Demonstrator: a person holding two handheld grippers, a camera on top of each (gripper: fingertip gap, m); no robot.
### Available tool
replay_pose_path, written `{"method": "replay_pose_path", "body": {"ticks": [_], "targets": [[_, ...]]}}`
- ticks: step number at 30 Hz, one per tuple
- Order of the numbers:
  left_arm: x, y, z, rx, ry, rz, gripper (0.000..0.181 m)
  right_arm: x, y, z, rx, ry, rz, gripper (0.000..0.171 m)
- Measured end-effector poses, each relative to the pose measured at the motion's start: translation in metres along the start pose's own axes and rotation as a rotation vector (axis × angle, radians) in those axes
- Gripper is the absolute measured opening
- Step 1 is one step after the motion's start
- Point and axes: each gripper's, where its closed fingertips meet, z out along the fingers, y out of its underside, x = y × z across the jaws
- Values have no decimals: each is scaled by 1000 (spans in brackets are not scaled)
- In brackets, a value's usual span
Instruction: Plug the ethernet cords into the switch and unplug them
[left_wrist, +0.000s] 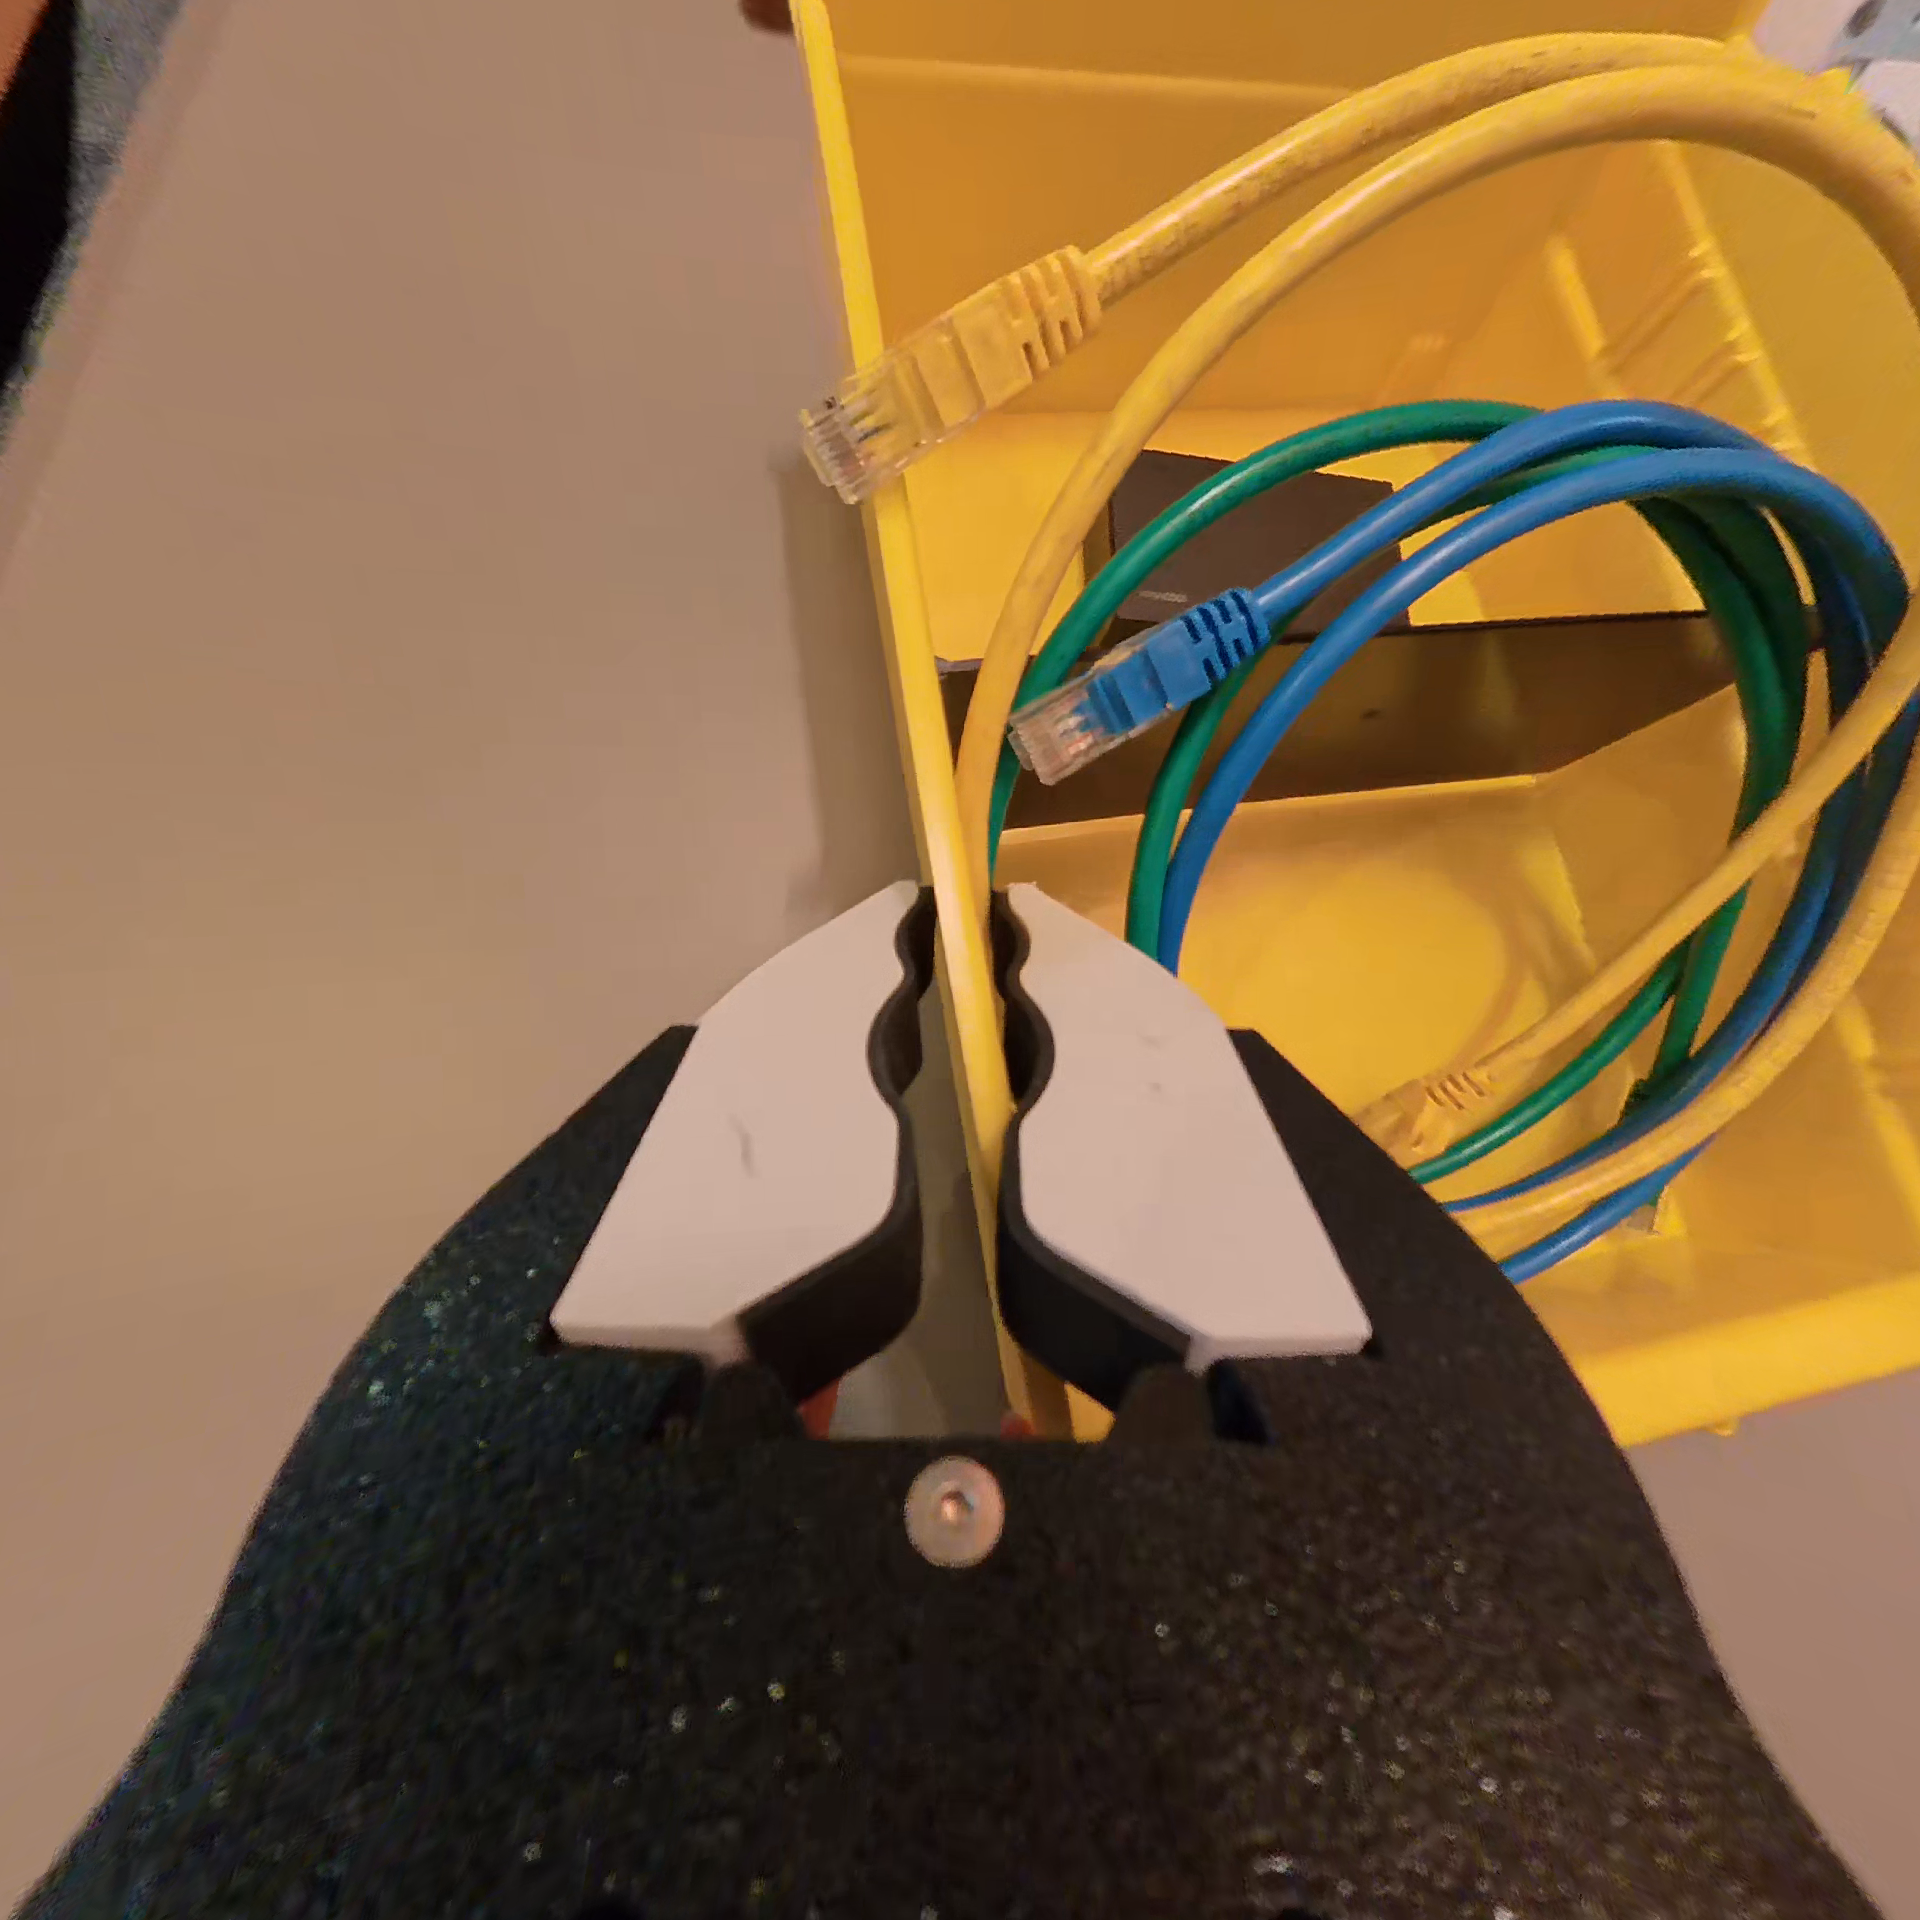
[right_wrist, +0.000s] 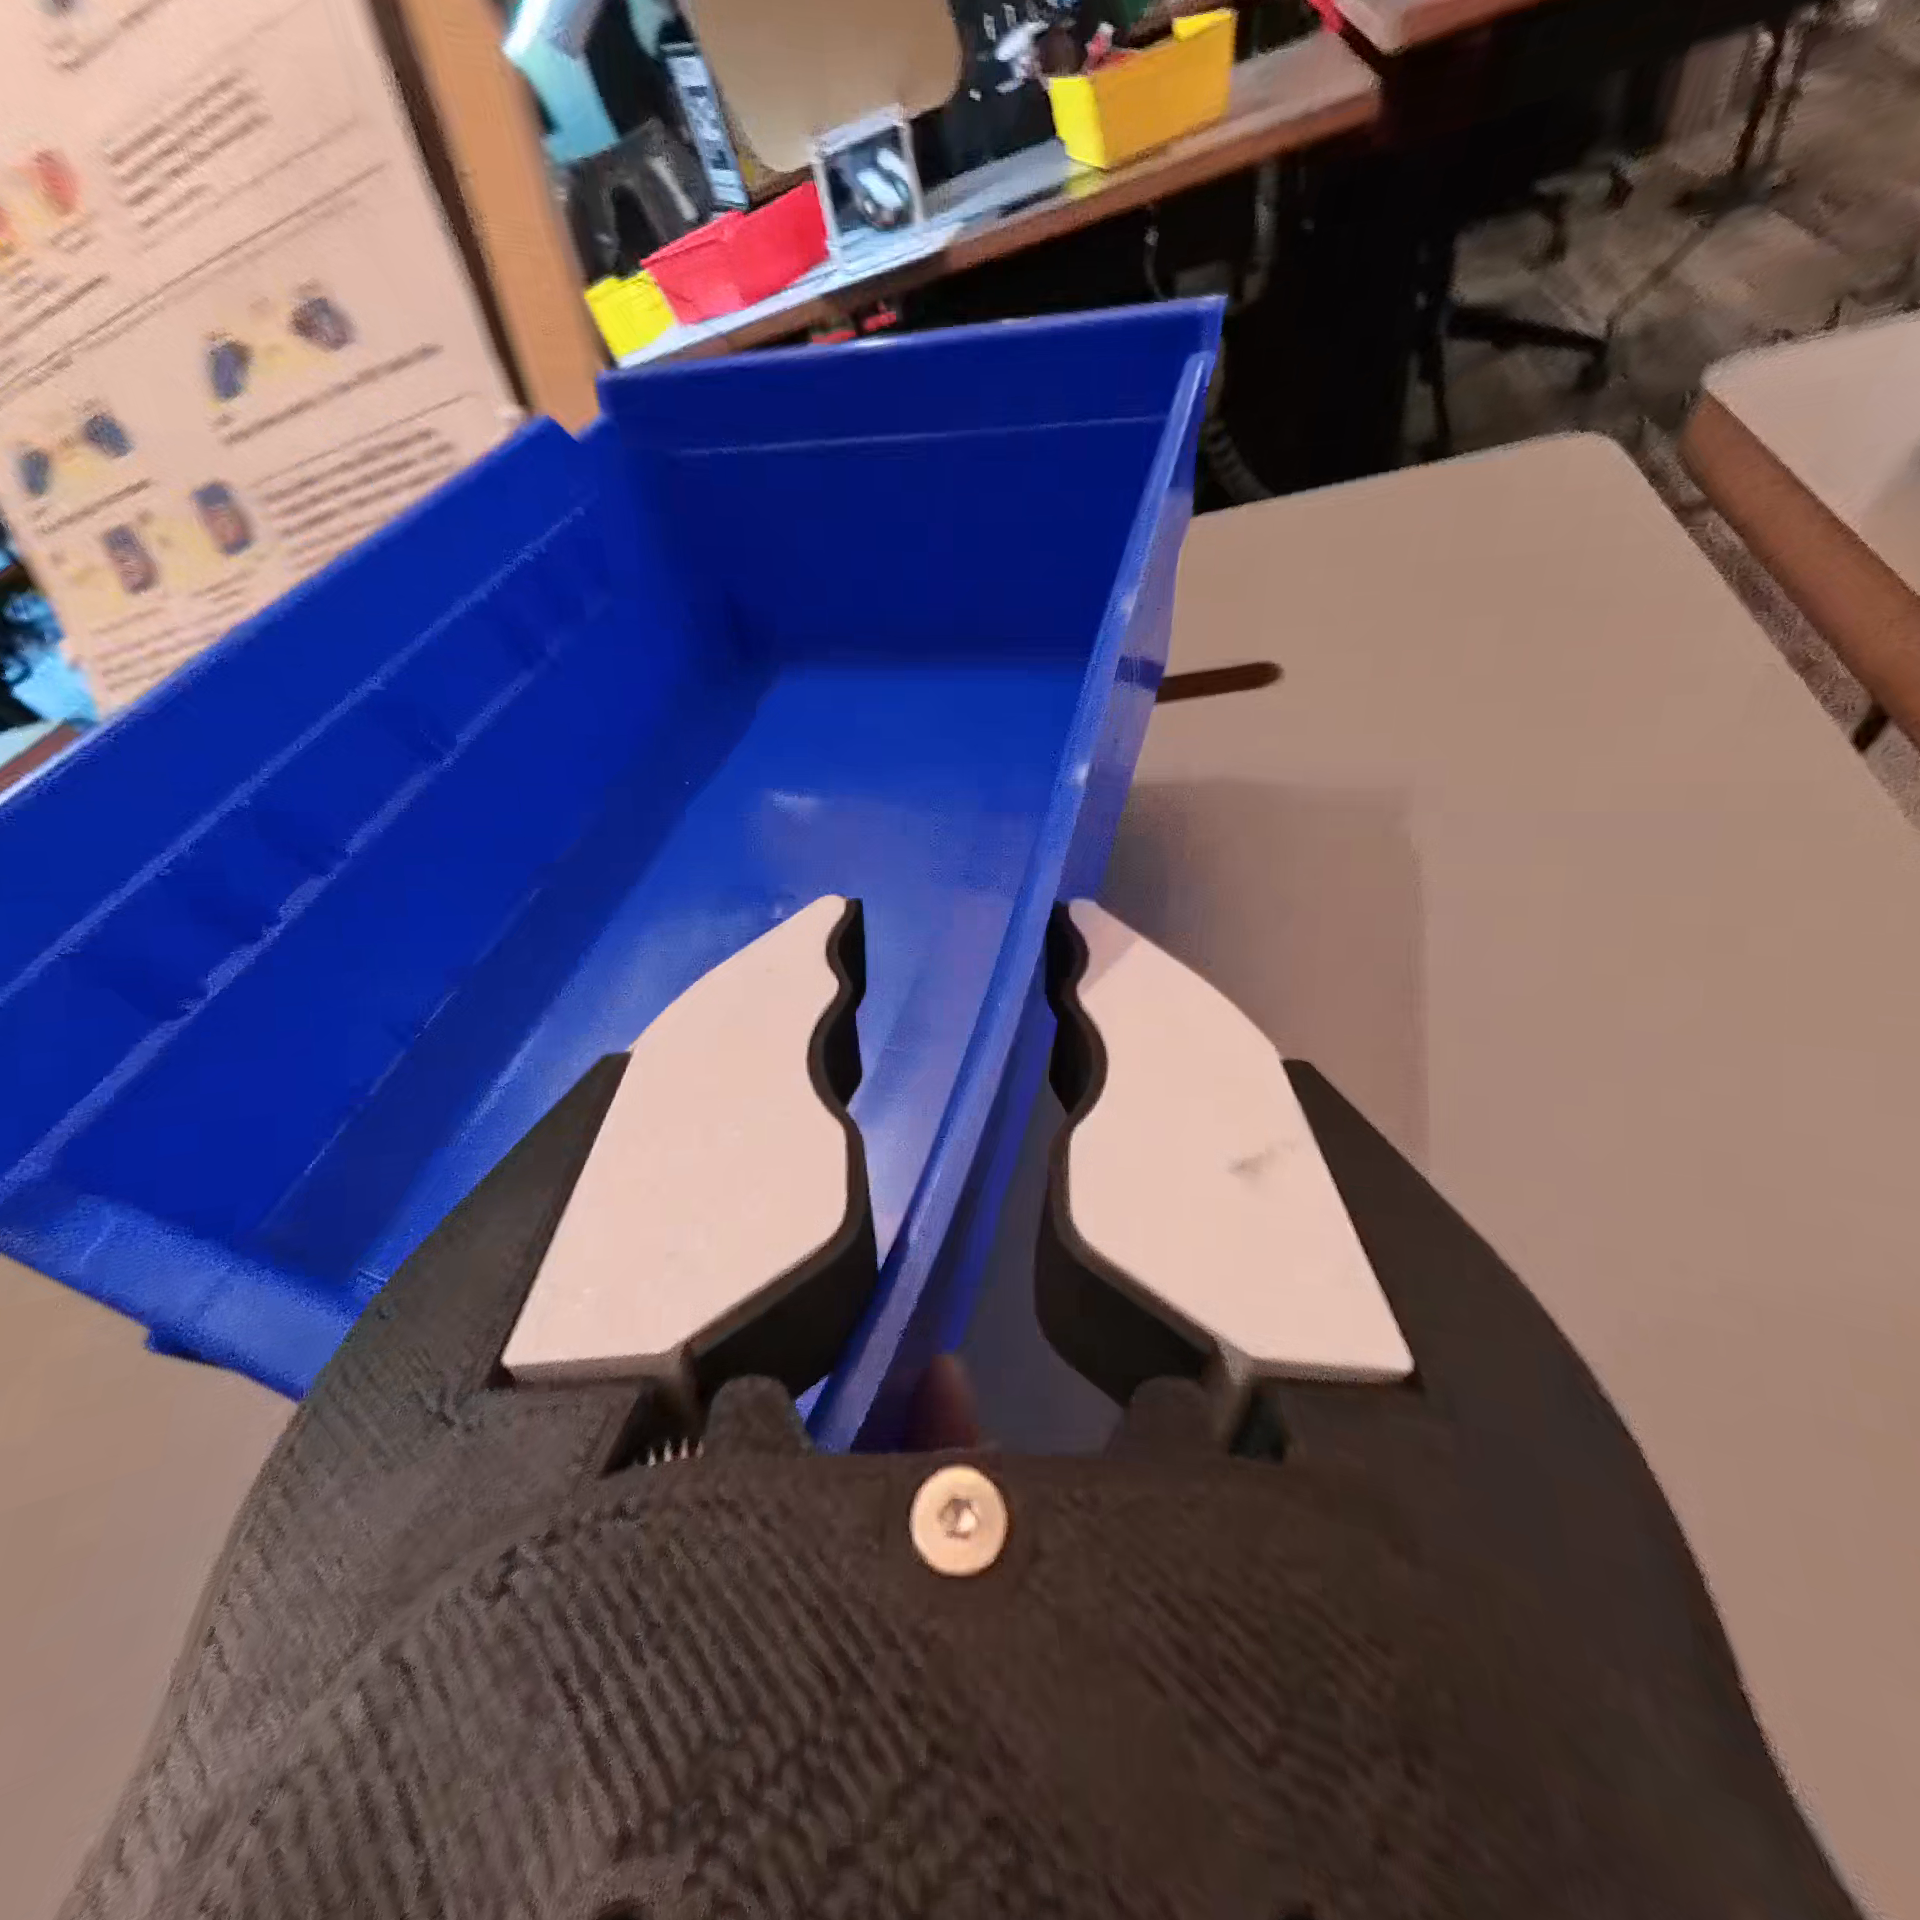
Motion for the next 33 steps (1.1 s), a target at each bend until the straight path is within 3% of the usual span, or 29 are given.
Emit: {"method": "replay_pose_path", "body": {"ticks": [7,12,23,33], "targets": [[32,-49,58,-3,38,77,10,23,8,43,-110,34,-85,34],[42,-68,80,-1,39,77,10,22,12,59,-143,26,-133,35],[44,-76,87,25,28,108,10,26,17,82,-162,-6,-277,37],[43,-79,87,62,14,168,11,25,18,82,-178,-4,-319,40]]}}
